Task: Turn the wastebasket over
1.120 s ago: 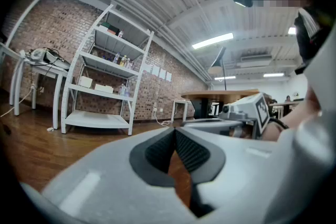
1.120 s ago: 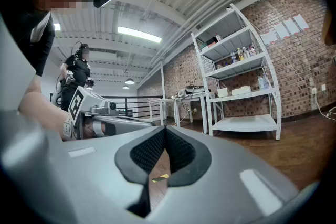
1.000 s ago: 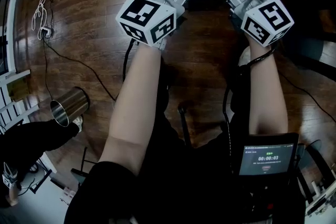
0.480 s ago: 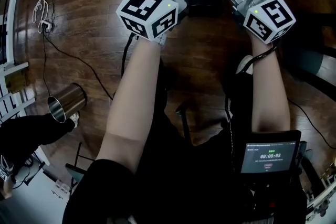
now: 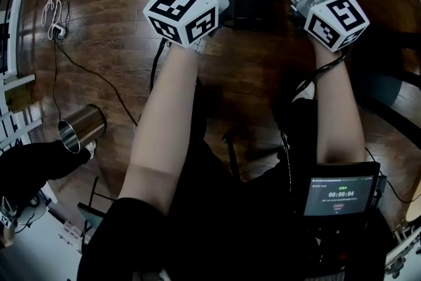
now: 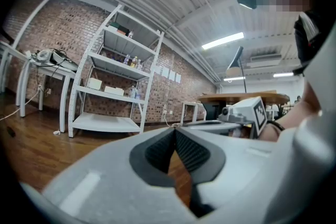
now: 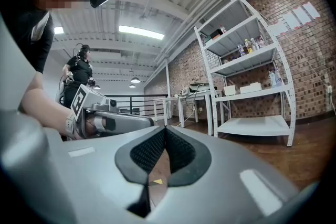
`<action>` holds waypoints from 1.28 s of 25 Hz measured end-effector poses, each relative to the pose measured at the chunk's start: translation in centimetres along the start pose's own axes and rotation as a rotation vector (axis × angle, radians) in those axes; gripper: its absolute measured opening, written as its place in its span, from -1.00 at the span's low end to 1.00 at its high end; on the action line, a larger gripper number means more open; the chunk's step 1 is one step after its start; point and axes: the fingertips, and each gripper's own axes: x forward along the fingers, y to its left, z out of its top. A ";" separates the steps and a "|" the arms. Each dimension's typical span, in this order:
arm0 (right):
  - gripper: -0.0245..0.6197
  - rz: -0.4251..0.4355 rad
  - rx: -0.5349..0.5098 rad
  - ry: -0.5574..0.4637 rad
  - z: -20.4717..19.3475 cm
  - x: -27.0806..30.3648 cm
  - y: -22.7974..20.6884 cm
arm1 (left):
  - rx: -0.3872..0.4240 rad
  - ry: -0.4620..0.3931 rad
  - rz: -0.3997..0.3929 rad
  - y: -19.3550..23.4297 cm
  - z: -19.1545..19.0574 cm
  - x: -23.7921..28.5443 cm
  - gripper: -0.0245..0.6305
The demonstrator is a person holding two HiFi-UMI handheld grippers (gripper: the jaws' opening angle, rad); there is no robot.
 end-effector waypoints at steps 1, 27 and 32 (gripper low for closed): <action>-0.89 -0.002 0.002 0.000 0.0 0.1 -0.3 | -0.001 -0.002 0.002 0.2 0.1 0.2 -0.93; -0.90 -0.203 0.575 -0.210 -7.6 -2.5 -7.2 | -0.009 -0.032 0.001 1.1 2.4 1.4 -0.93; -0.89 -0.374 0.885 -0.441 -14.7 -6.1 -8.8 | -0.011 -0.042 -0.004 0.9 2.5 0.8 -0.93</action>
